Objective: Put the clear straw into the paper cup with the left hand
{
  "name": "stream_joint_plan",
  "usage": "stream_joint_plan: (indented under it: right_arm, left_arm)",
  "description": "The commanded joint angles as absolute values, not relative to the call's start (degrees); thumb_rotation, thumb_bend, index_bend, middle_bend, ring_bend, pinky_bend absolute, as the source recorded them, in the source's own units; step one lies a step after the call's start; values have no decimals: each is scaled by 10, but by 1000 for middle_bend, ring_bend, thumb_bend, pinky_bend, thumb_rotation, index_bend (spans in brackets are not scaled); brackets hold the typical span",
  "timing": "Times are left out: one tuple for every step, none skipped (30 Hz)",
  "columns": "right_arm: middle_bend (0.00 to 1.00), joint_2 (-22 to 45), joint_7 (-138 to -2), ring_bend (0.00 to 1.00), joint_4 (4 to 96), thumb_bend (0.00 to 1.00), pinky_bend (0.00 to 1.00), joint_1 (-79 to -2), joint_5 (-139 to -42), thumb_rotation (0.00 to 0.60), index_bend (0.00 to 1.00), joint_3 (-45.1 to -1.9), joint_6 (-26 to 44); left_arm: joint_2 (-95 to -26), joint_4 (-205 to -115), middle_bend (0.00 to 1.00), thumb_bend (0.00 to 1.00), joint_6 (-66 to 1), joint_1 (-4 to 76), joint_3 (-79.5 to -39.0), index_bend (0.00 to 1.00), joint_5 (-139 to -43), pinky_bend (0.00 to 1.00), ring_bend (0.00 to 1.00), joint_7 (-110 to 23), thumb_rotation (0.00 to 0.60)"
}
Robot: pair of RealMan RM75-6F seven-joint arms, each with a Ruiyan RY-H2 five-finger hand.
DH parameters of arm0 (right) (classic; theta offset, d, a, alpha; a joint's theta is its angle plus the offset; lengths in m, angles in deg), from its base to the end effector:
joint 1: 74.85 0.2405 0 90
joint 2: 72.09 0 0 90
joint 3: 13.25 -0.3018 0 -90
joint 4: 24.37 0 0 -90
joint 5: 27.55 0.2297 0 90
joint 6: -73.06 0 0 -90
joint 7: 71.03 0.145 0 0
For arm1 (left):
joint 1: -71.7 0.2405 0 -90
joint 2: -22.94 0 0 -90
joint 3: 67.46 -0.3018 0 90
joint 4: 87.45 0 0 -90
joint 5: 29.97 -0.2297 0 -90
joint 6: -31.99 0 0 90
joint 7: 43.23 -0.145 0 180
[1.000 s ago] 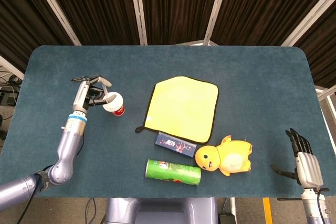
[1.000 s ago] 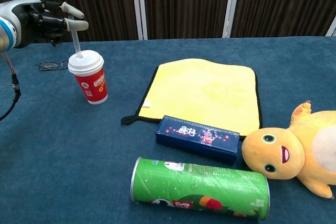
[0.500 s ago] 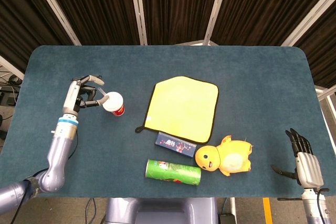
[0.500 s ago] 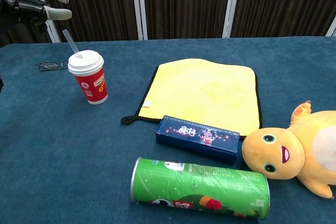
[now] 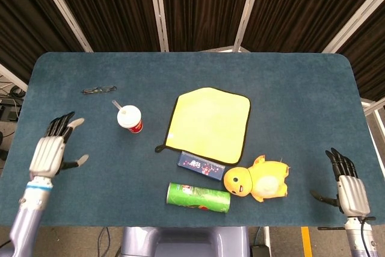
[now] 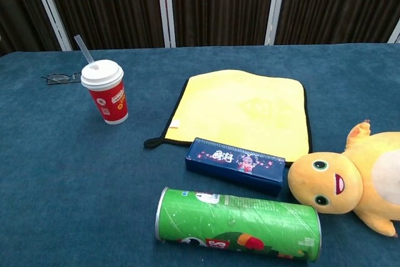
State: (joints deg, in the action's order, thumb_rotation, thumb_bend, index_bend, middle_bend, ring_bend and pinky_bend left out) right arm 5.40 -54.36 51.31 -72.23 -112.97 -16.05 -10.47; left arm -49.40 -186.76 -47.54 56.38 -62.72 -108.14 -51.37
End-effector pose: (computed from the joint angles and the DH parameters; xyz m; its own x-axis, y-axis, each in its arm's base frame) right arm -0.4069 -0.1737 0.0986 0.1689 -0.0283 0.9852 -0.9835 0.0617 0.1703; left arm -0.2951 0.2471 0.0948 0.2700 0.0542 0.9613 0.9607 -0.0812 -0.2653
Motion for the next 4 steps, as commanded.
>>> stream_joint_plan:
  right_arm:
    - [0,55,-546,0,513,72,0,-722,-1132,600,0,-161,-107]
    - [0,55,-548,0,513,72,0,-721,-1134,600,0,-161,-109]
    - [0,55,-549,0,513,72,0,-722,-1135,600,0,-161,-110]
    - [0,56,-549,0,512,72,0,-722,-1136,600,0,-161,-112]
  left_arm:
    - [-487,-1846,0,198,-526,610,-673,41,-1126,0,0,-563,600]
    - [-487,-1839,0,198,-535,619,-682,31,-1132,0,0,-579,600]
    - [-487,-1837,0,198,-540,623,-685,23,-1135,0,0,-584,600]
    - [-486,-1836,0,199,-543,627,-688,19,-1138,0,0,-588,600]
